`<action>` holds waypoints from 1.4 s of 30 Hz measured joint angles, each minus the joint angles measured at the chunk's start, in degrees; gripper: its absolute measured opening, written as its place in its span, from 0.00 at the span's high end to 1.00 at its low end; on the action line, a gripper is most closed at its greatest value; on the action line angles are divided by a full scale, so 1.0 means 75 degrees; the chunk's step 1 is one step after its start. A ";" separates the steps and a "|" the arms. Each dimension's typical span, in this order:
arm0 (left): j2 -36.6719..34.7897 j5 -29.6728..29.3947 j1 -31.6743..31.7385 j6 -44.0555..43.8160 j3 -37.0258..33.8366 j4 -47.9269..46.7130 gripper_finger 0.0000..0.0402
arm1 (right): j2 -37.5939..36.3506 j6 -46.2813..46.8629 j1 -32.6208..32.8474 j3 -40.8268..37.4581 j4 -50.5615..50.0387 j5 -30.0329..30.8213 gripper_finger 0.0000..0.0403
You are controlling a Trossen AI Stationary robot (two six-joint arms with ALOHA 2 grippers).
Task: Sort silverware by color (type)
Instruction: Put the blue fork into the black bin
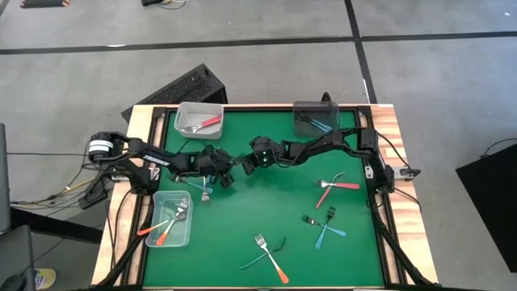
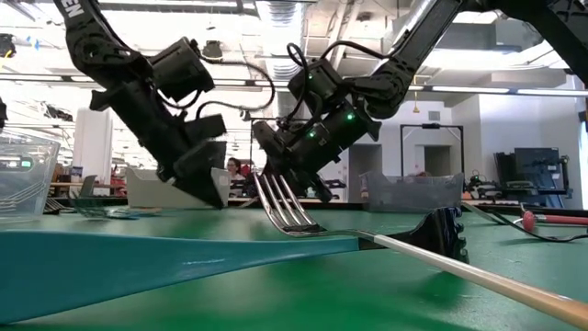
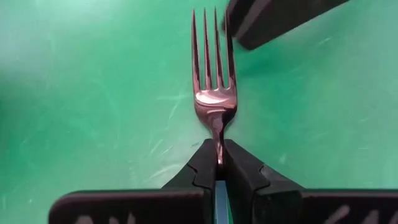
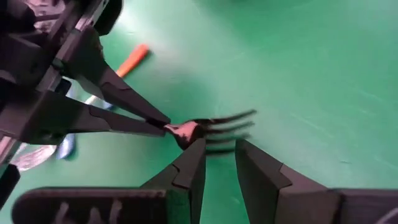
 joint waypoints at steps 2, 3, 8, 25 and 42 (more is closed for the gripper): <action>-0.0162 0.0019 -0.0003 0.0122 0.0002 0.0094 0.99 | 0.0000 0.0000 0.0004 0.0000 0.0071 -0.0082 0.72; -0.0220 0.0009 -0.0007 0.0171 0.0010 0.0127 0.99 | -0.0003 0.0001 0.0004 0.0000 0.0071 -0.0110 0.72; -0.0283 -0.0206 -0.0006 0.0095 0.0013 0.0222 1.00 | -0.0049 0.0174 0.0012 0.0000 0.0055 -0.0119 0.72; -0.0322 -0.0122 -0.0525 -0.0440 0.0013 0.0732 0.94 | -0.0253 -0.0842 0.0249 0.0003 0.0149 -0.0421 0.94; -0.0339 -0.0563 -0.0699 -0.0499 0.0037 0.0766 0.70 | -0.4851 -0.4470 -0.0113 -0.0003 -0.7622 0.5134 0.96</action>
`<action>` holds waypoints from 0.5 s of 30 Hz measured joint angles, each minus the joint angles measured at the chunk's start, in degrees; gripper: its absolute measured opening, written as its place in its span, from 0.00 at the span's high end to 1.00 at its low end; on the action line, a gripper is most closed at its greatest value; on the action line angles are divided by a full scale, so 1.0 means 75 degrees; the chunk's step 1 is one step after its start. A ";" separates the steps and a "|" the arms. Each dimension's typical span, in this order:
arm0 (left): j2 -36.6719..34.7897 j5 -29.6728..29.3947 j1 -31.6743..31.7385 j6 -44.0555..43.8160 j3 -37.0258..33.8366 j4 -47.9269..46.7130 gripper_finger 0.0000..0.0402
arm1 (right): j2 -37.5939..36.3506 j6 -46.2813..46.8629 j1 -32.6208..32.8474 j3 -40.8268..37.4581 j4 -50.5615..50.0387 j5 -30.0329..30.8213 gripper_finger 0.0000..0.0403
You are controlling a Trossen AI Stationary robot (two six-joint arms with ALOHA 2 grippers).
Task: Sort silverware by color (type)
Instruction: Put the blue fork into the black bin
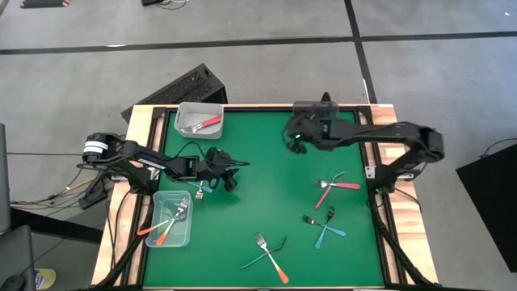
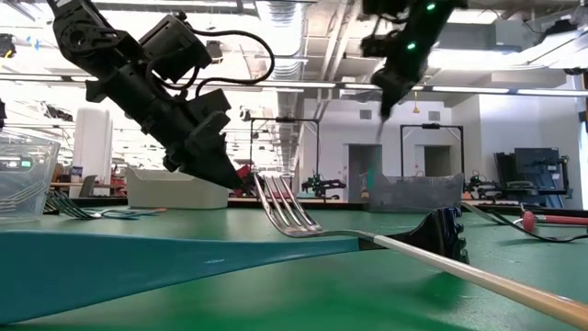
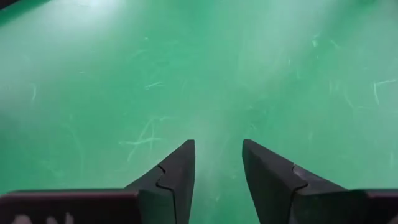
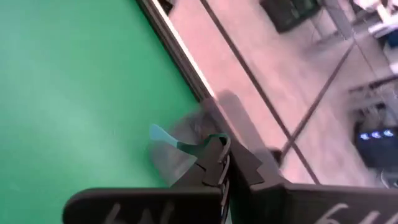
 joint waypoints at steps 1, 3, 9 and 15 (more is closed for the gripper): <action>0.0000 -0.0038 0.0000 0.0000 0.0000 0.0045 0.70 | -0.0183 -0.0002 -0.0090 -0.0002 -0.0320 0.0140 0.96; 0.0000 -0.0108 0.0000 0.0000 0.0000 0.0083 0.70 | -0.0494 0.0061 -0.0257 -0.0003 -0.0651 0.0135 0.96; -0.0003 -0.0128 0.0000 0.0003 -0.0003 0.0201 0.70 | -0.1033 0.0142 -0.0666 0.0000 -0.1220 0.0224 0.96; -0.0003 -0.0117 0.0000 0.0005 -0.0003 0.0077 0.70 | -0.1240 0.0317 -0.0924 0.0000 -0.1530 0.0210 0.96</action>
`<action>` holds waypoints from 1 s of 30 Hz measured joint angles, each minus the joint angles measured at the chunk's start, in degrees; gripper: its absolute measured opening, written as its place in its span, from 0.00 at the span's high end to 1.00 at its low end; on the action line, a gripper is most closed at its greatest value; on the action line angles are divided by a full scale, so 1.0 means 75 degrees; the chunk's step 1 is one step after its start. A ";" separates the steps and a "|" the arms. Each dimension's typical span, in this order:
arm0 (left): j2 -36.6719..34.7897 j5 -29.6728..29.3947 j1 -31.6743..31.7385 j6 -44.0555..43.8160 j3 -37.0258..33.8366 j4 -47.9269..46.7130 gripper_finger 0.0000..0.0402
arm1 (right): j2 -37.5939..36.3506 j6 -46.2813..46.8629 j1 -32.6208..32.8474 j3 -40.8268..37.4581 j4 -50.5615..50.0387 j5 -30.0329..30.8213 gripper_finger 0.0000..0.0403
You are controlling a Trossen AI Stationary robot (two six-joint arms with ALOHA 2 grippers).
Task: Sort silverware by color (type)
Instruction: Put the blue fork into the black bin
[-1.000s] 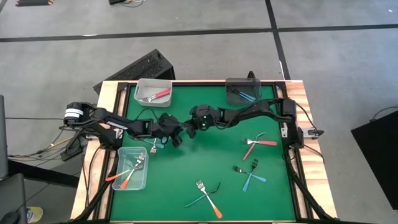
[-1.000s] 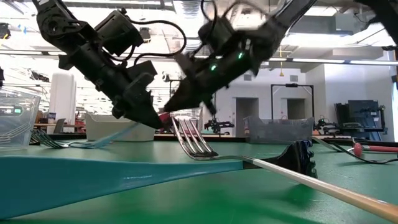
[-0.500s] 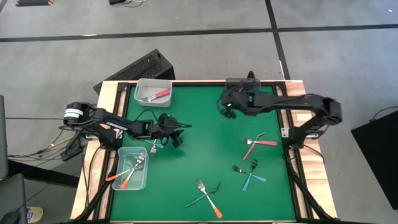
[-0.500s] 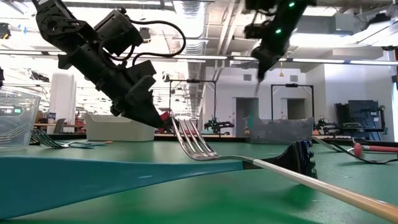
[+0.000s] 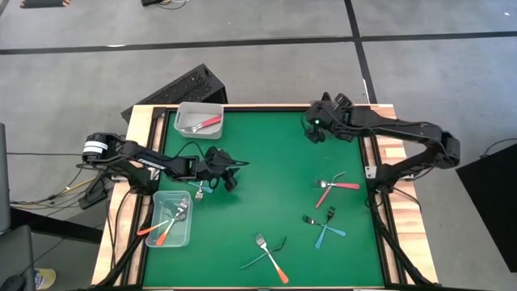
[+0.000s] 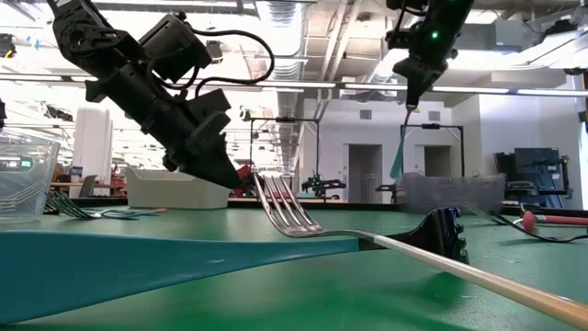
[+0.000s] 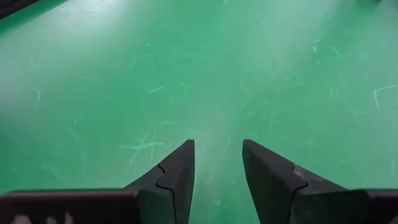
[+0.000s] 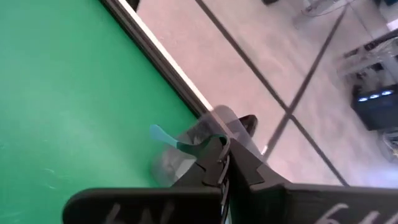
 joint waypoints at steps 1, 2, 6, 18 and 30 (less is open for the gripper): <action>0.0000 -0.0006 0.0000 -0.0001 0.0000 -0.0022 0.70 | -0.0053 0.0000 -0.0005 0.0000 0.0018 -0.0110 0.96; 0.0000 -0.0011 0.0001 -0.0001 0.0000 -0.0050 0.70 | -0.0102 -0.0010 -0.0006 0.0000 0.0054 -0.0250 0.96; 0.0000 -0.0253 0.0003 0.0038 0.0000 -0.0130 0.70 | -0.0294 -0.0133 0.0038 0.0000 0.0213 -0.0649 0.96; 0.0000 -0.0391 0.0003 0.0025 0.0000 -0.0220 0.70 | -0.0530 0.1195 -0.0854 0.0009 -0.1146 0.0350 0.96; 0.0000 -0.0393 0.0003 -0.0211 0.0000 -0.0205 0.70 | 0.1230 0.1551 -0.2495 0.0009 -0.2195 0.0785 0.96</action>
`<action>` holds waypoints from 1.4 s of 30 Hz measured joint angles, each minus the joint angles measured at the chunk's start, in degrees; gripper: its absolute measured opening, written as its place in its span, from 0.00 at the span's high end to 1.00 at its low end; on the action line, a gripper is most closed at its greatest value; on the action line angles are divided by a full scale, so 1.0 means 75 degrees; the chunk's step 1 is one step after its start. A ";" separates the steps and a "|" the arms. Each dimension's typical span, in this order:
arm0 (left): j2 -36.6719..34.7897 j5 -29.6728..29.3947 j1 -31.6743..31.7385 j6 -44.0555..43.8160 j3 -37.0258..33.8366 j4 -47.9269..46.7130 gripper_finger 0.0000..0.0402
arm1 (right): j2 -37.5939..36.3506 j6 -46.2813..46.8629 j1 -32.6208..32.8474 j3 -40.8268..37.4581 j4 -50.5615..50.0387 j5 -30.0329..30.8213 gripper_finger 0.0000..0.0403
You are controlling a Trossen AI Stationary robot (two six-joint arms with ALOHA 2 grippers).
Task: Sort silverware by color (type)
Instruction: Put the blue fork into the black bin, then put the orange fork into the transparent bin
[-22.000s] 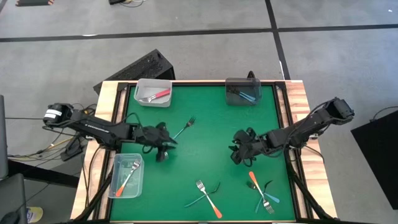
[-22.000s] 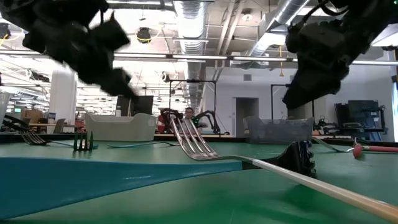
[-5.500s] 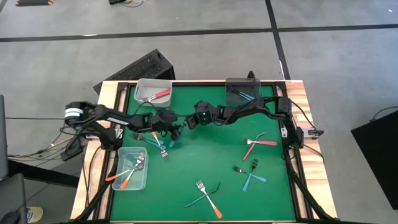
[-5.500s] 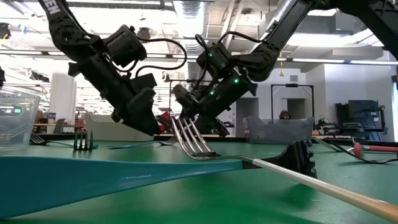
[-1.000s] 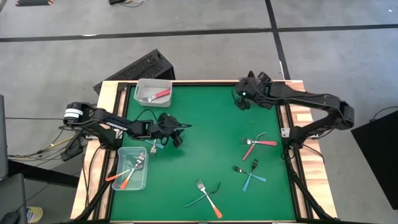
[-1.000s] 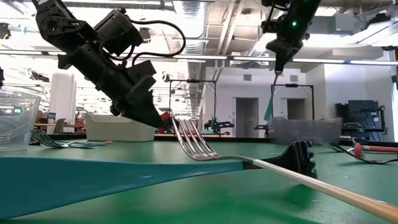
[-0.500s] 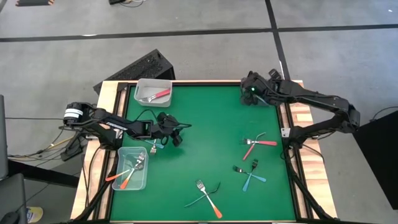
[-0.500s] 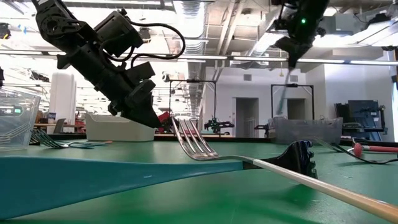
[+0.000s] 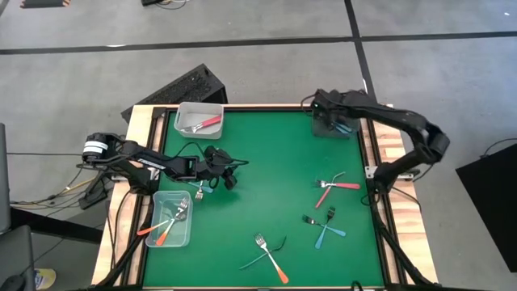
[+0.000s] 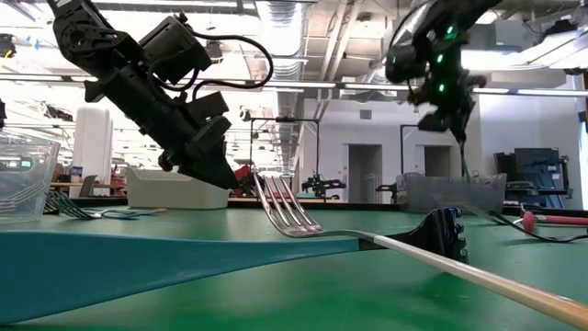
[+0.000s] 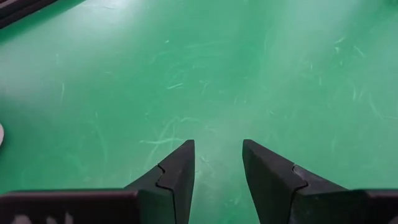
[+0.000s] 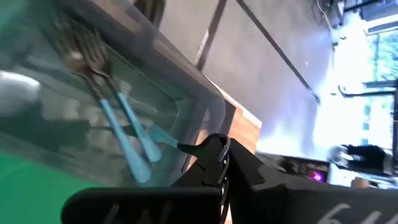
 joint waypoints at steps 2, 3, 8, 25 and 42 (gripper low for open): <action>0.0000 0.0000 0.0000 -0.0064 0.0000 -0.0005 0.70 | 0.0380 -0.0155 -0.0258 0.0000 0.0044 -0.0001 0.95; 0.0000 0.0000 0.0000 -0.0069 0.0000 -0.0006 0.70 | 0.0554 -0.0314 -0.0371 0.0000 0.0093 0.0017 0.94; 0.0000 -0.0026 0.0000 -0.0070 0.0000 -0.0003 0.70 | 0.1047 -0.1149 -0.0646 0.0000 0.1023 -0.0047 0.78; -0.0657 -0.0006 -0.0055 -0.0691 -0.0006 -0.2021 0.70 | -0.1367 -0.1012 0.0886 -0.0155 0.2513 -0.1505 0.33; -0.2485 0.0622 -0.0614 -0.3566 -0.0006 -0.6244 0.70 | -0.2288 0.0542 0.4164 -0.2761 0.6286 -0.2650 0.33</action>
